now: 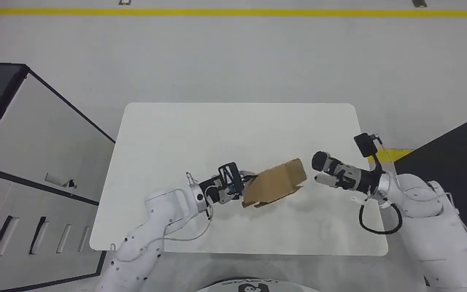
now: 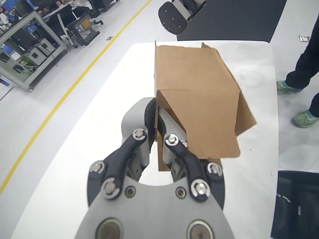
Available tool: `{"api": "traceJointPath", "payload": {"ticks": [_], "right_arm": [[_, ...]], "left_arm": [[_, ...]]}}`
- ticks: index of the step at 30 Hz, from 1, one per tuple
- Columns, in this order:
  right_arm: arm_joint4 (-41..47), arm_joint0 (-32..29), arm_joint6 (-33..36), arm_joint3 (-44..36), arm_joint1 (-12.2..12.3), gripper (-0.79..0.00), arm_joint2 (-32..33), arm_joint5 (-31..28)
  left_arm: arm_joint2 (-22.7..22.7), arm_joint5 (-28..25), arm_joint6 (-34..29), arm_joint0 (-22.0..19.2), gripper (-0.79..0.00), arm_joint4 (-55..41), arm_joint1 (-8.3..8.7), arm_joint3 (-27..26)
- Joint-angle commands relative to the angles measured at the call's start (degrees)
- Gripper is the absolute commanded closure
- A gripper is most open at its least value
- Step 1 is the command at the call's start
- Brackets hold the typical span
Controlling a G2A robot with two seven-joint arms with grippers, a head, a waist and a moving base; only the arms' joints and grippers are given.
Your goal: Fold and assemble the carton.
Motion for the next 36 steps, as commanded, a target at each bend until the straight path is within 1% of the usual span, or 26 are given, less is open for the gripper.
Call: {"api": "traceJointPath", "payload": {"ticks": [1, 32, 34, 36], "right_arm": [[-0.2, 0.0, 0.0, 0.0, 0.0, -0.785, 0.0, 0.0], [-0.2, 0.0, -0.2, -0.1, 0.0, -0.785, -0.1, 0.2], [1.3, 0.1, 0.4, -0.4, 0.0, -0.785, -0.9, 0.4], [4.7, 0.9, 1.8, -0.3, 0.4, -0.785, -2.0, 1.8]], "left_arm": [[0.1, -0.1, 0.0, -0.1, 0.000, -0.2, 0.00, 0.1], [0.2, 0.0, -0.1, -0.3, 0.000, 0.2, 0.07, 0.1], [0.1, -1.2, -0.3, -0.9, 0.000, 0.5, 0.27, 0.2], [-0.3, -2.8, -0.3, -1.5, 0.000, 0.2, 0.49, 0.4]]}}
